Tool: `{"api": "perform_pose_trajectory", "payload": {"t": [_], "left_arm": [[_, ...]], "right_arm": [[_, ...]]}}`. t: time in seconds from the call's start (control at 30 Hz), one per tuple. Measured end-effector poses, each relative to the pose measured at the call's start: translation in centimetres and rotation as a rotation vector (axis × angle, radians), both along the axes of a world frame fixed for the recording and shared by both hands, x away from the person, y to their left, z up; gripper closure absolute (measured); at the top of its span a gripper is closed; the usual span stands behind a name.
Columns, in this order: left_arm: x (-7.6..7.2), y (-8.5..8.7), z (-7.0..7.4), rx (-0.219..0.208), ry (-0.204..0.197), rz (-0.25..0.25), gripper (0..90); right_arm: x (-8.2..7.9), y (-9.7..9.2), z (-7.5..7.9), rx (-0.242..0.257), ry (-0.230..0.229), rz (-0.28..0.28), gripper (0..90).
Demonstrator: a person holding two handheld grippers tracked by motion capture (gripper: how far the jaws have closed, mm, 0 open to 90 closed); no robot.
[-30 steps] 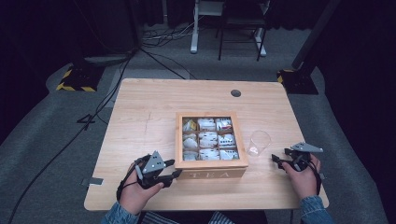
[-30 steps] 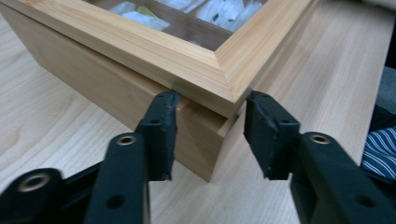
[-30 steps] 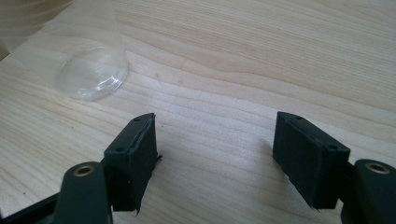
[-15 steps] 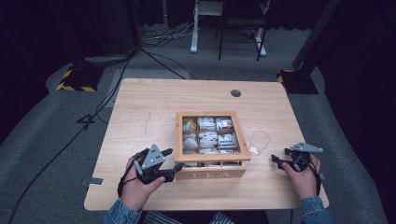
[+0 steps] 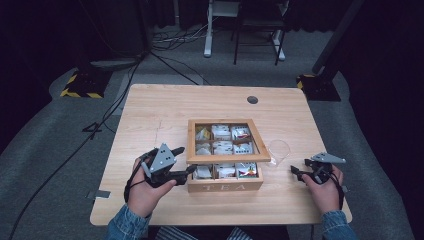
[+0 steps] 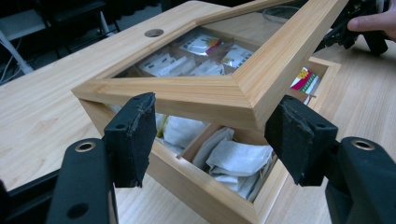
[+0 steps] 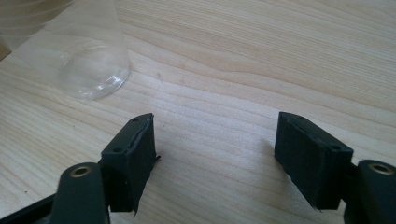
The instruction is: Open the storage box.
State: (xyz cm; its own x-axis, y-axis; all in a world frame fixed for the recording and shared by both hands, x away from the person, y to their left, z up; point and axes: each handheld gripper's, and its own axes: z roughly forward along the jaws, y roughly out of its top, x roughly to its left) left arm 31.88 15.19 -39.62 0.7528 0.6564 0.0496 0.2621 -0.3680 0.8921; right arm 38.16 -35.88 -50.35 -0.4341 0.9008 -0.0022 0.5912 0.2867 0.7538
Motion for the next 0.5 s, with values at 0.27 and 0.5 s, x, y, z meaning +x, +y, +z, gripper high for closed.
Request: {"api": "perform_pose_trajectory", "payload": {"t": [0.27, 0.5], "left_arm": [[0.7, 0.0, 1.3, -0.024, -0.014, 0.010, 34.8], [1.7, -0.3, 2.0, -0.039, 0.007, 0.027, 35.5]], "right_arm": [[0.0, 0.0, 0.0, 0.000, 0.000, 0.000, 29.3], [0.0, 0.0, 0.0, 0.000, 0.000, 0.000, 29.3]]}}
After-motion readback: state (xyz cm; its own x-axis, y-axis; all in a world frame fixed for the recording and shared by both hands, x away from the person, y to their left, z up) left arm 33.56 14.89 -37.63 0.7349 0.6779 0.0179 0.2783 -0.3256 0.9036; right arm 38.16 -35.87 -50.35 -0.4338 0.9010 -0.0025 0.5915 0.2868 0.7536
